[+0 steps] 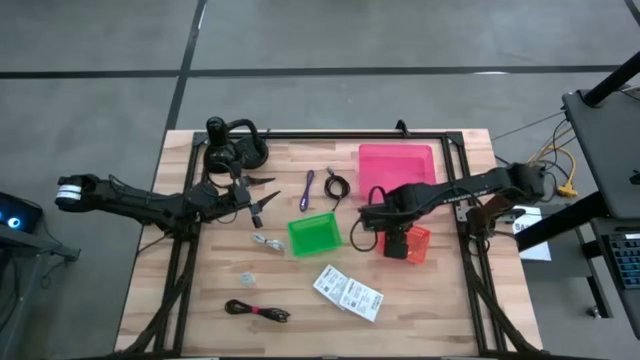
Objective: Pick and place items into bin
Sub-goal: Put the black charger adapter into the orange bin
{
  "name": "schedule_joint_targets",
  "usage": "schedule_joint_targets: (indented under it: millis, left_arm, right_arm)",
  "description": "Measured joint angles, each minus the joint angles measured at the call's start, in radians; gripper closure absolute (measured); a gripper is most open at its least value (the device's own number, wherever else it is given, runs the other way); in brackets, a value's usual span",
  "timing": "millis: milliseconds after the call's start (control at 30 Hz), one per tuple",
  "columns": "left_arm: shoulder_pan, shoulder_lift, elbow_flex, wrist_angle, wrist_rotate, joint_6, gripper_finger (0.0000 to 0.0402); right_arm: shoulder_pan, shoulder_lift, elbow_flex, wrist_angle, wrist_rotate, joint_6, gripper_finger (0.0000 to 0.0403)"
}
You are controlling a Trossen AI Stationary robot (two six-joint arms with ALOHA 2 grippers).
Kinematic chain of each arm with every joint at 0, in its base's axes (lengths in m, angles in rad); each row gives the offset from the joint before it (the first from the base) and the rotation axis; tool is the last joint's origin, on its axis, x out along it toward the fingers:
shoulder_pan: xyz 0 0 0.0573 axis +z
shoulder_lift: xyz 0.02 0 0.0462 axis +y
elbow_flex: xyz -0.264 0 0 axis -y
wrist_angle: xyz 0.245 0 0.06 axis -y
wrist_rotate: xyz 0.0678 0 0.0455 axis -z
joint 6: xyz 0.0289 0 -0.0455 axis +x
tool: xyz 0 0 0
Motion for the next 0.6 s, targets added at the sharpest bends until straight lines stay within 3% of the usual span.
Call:
schedule_joint_targets:
  millis: [400,600]
  left_arm:
    - [0.000,0.000,0.000,0.000,0.000,0.000,0.0243]
    - [0.000,0.000,0.000,0.000,0.000,0.000,0.0243]
  right_arm:
    - [-0.044,-0.048,-0.161,0.181,-0.010,0.029,0.0257]
    - [-0.065,-0.053,-0.205,0.190,-0.014,0.025,0.0257]
